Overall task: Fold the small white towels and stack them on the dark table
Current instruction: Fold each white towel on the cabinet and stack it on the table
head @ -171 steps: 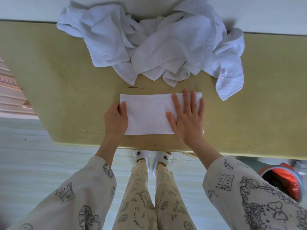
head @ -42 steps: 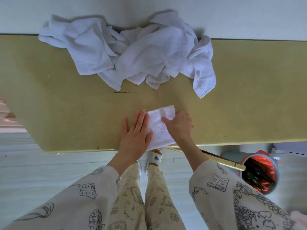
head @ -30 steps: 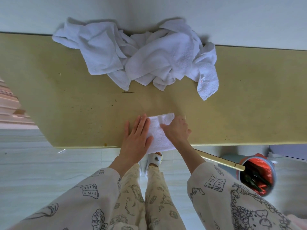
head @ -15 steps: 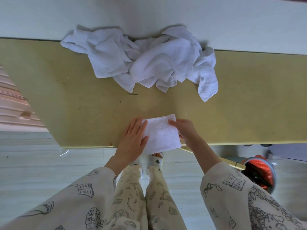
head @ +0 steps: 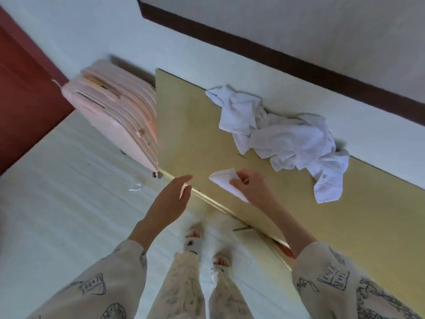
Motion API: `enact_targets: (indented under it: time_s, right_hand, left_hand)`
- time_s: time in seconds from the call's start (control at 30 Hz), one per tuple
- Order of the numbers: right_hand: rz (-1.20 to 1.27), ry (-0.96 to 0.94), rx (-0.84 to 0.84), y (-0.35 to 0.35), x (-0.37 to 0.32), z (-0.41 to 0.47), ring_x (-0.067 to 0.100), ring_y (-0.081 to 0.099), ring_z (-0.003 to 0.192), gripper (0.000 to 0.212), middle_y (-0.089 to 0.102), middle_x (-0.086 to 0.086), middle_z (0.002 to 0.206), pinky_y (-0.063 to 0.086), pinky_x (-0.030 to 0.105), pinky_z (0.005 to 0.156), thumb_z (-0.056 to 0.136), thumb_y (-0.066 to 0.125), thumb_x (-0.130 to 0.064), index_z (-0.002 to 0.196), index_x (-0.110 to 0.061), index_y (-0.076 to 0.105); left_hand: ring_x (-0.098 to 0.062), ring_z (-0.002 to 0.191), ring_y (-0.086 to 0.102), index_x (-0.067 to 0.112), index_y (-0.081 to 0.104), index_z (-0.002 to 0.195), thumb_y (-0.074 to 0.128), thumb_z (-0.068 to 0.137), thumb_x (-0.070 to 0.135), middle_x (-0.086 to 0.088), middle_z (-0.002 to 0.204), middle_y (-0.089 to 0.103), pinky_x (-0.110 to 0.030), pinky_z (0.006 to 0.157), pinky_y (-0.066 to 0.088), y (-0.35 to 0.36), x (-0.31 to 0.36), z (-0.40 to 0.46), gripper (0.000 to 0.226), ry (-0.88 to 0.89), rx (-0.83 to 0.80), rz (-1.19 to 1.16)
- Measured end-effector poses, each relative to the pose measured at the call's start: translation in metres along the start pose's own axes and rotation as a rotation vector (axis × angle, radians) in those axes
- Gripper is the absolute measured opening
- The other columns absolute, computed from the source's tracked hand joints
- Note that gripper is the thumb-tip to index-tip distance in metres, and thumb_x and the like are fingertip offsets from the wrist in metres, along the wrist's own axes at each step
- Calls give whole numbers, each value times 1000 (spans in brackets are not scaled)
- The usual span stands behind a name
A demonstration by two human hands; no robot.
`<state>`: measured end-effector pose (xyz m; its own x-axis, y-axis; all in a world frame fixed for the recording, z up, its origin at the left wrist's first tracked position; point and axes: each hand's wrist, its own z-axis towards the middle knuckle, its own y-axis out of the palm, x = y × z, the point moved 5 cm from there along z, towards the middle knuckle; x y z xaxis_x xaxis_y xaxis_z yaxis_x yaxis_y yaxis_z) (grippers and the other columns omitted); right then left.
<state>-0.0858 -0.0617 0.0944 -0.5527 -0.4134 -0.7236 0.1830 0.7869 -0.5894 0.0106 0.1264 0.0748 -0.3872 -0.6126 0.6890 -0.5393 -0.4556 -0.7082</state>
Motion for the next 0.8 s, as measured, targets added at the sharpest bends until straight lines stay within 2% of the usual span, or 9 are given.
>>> enact_targets:
  time_s: [0.07, 0.13, 0.23, 0.3, 0.33, 0.43, 0.57, 0.7, 0.8]
  right_hand:
    - [-78, -123, -54, 14, -37, -8, 11, 44, 58, 18, 51, -2, 65, 35, 26, 57, 86, 57, -23, 71, -13, 55]
    - [-124, -239, -104, 34, -75, -19, 12, 39, 56, 26, 43, -2, 62, 32, 29, 57, 84, 57, -26, 65, -14, 46]
    - [-191, -371, -203, 79, -130, -45, 17, 46, 65, 26, 51, 3, 69, 32, 30, 62, 80, 56, -36, 70, -12, 51]
    - [-232, -472, -285, 119, -167, -67, 19, 45, 67, 24, 52, 5, 67, 32, 28, 61, 84, 61, -28, 70, -10, 55]
    - [-248, -528, -323, 140, -186, -80, 18, 43, 66, 22, 50, 0, 63, 31, 25, 59, 84, 62, -24, 66, -14, 54]
    - [-280, -679, -418, 208, -243, -132, 16, 40, 66, 35, 41, -9, 59, 27, 25, 56, 85, 62, -21, 58, -27, 39]
    - [-271, -796, -583, 306, -306, -215, 15, 43, 67, 19, 47, -6, 67, 32, 21, 59, 86, 60, -23, 73, -13, 51]
    - [-252, -920, -705, 406, -362, -308, 15, 42, 65, 21, 47, -3, 68, 32, 23, 59, 87, 60, -24, 75, -8, 54]
    - [-215, -935, -796, 474, -396, -369, 12, 41, 61, 24, 48, -3, 64, 31, 20, 55, 87, 61, -25, 78, -3, 57]
  left_hand:
    - [-15, 120, 51, 14, 48, 131, 44, 96, 18, -1, 132, 53, -26, 101, 36, -24, -13, -33, 36, -88, 93, -39]
    - [-15, 117, 54, 13, 50, 129, 45, 96, 17, -2, 129, 56, -26, 99, 38, -47, -30, -74, 35, -181, 187, -73]
    - [-17, 113, 56, 11, 53, 126, 46, 95, 15, -3, 125, 59, -27, 98, 41, -82, -59, -144, 32, -311, 336, -114]
    - [-17, 113, 57, 10, 56, 124, 46, 95, 14, -3, 123, 60, -27, 97, 42, -107, -81, -197, 31, -397, 441, -111]
    - [-18, 113, 57, 10, 57, 123, 46, 95, 14, -3, 123, 61, -28, 97, 42, -120, -92, -225, 30, -439, 495, -108]
    - [-20, 111, 58, 9, 59, 119, 45, 95, 13, -4, 121, 62, -28, 95, 43, -156, -124, -315, 28, -547, 652, -99]
    - [-18, 111, 57, 11, 59, 119, 44, 96, 17, -1, 121, 61, -23, 92, 41, -197, -167, -444, 28, -668, 806, -84]
    - [-17, 110, 58, 14, 59, 118, 43, 96, 18, 1, 119, 63, -21, 91, 40, -232, -213, -574, 28, -774, 867, -44]
    - [-19, 108, 59, 15, 59, 118, 43, 96, 19, 1, 118, 63, -26, 91, 42, -260, -244, -660, 28, -847, 905, -9]
